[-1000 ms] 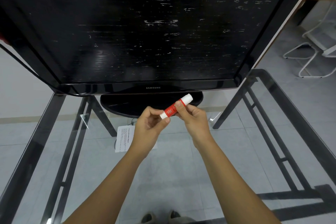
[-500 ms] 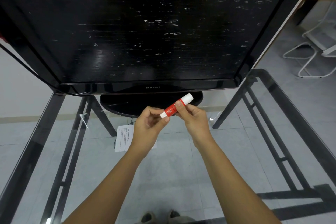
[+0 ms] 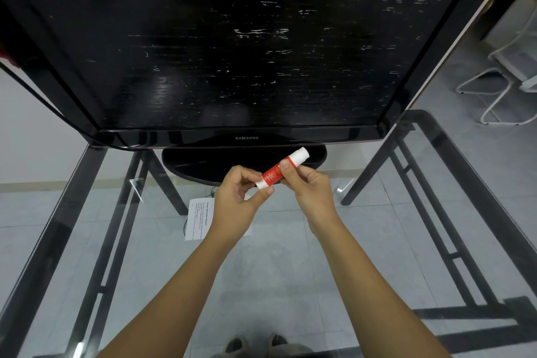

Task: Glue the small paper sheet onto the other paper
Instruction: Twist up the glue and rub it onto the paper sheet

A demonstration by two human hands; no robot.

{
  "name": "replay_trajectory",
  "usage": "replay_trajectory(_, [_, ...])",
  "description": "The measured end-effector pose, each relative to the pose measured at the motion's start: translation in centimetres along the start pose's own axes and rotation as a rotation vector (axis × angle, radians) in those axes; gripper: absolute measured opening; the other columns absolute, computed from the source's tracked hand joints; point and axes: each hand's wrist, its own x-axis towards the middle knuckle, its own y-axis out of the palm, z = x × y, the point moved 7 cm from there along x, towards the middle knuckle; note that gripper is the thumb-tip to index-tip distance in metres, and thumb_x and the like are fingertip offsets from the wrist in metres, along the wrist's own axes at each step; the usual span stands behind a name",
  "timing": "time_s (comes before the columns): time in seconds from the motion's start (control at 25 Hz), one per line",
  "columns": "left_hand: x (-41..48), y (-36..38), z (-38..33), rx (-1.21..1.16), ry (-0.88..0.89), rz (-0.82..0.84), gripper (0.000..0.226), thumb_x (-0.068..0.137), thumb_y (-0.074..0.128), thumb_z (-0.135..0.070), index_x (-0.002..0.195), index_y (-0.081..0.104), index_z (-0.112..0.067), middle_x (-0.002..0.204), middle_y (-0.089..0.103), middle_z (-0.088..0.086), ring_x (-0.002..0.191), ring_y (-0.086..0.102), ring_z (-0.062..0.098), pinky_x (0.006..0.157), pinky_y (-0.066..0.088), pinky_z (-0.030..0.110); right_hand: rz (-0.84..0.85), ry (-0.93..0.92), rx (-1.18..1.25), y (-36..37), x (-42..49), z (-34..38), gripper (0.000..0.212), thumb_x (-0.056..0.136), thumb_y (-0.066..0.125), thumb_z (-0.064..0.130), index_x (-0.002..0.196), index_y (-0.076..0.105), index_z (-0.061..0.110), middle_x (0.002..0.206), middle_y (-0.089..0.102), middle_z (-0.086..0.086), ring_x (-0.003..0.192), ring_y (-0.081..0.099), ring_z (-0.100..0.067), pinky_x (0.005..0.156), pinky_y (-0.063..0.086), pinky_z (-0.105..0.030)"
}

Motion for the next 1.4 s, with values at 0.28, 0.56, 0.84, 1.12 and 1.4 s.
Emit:
replay_trajectory(0.28, [-0.2, -0.1, 0.9, -0.11, -0.106, 0.023, 0.026, 0.079, 0.071, -0.023, 0.103, 0.061, -0.022, 0.097, 0.07, -0.004, 0.094, 0.066, 0.012, 0.076, 0.052, 0.018, 0.064, -0.042, -0.017, 0.5, 0.1, 0.3, 0.042, 0.071, 0.063, 0.055, 0.088, 0.073, 0.018, 0.088, 0.074, 0.0, 0.09, 0.068, -0.009, 0.086, 0.049, -0.024])
replay_trajectory(0.56, [-0.2, -2.9, 1.2, -0.164, -0.17, -0.102, 0.023, 0.08, 0.068, -0.017, 0.102, 0.063, -0.013, 0.101, 0.07, 0.007, 0.095, 0.067, 0.017, 0.079, 0.053, 0.02, 0.112, -0.017, -0.245, 1.5, 1.1, -3.3, 0.064, 0.086, 0.033, 0.062, 0.137, 0.041, 0.025, 0.141, 0.047, 0.004, 0.129, 0.041, -0.008, 0.097, 0.03, -0.016])
replay_trajectory(0.84, [-2.3, -9.0, 2.2, -0.096, -0.211, -0.236, 0.027, 0.078, 0.068, -0.024, 0.101, 0.064, -0.012, 0.1, 0.07, 0.009, 0.095, 0.067, 0.018, 0.078, 0.054, 0.023, 0.425, -0.121, -0.994, 6.8, 0.2, -12.8, 0.054, 0.1, 0.029, 0.035, 0.147, 0.014, 0.012, 0.157, 0.01, -0.005, 0.143, 0.011, -0.021, 0.116, 0.013, -0.036])
replay_trajectory(1.12, [-4.7, -12.7, 3.5, -0.025, -0.282, -0.323, 0.029, 0.078, 0.067, -0.027, 0.102, 0.062, -0.011, 0.102, 0.07, 0.007, 0.096, 0.066, 0.019, 0.082, 0.052, 0.028, 0.618, -0.214, -1.41, 9.7, -0.7, -17.9, 0.057, 0.101, 0.019, 0.034, 0.146, -0.006, 0.009, 0.157, -0.008, -0.007, 0.144, -0.006, -0.022, 0.115, -0.003, -0.039])
replay_trajectory(1.4, [-5.1, -12.4, 4.9, -0.047, -0.315, -0.302, 0.025, 0.079, 0.068, -0.026, 0.1, 0.063, -0.014, 0.091, 0.072, -0.003, 0.092, 0.067, 0.017, 0.083, 0.052, 0.028, 0.569, -0.167, -1.446, 7.1, -1.2, -19.1, 0.054, 0.101, 0.015, 0.033, 0.147, -0.001, 0.01, 0.157, -0.006, -0.005, 0.144, -0.004, -0.019, 0.115, 0.0, -0.039])
